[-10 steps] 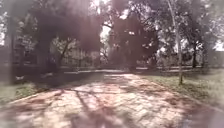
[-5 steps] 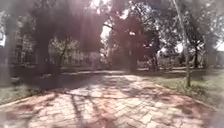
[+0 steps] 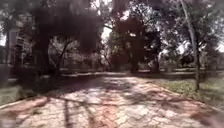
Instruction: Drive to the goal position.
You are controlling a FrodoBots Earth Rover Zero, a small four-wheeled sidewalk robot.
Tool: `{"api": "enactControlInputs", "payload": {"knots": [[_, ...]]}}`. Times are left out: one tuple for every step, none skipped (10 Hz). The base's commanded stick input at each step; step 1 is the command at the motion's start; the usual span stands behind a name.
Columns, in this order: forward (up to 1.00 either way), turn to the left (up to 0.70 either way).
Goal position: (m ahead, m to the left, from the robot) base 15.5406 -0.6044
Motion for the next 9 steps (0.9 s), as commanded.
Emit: {"api": "enactControlInputs", "payload": {"knots": [[0.7,0.0],[0.7,0.0],[0.7,0.0],[0.7,0.0],[0.7,0.0],[0.7,0.0],[0.7,0.0],[0.7,0.0],[0.7,0.0]]}}
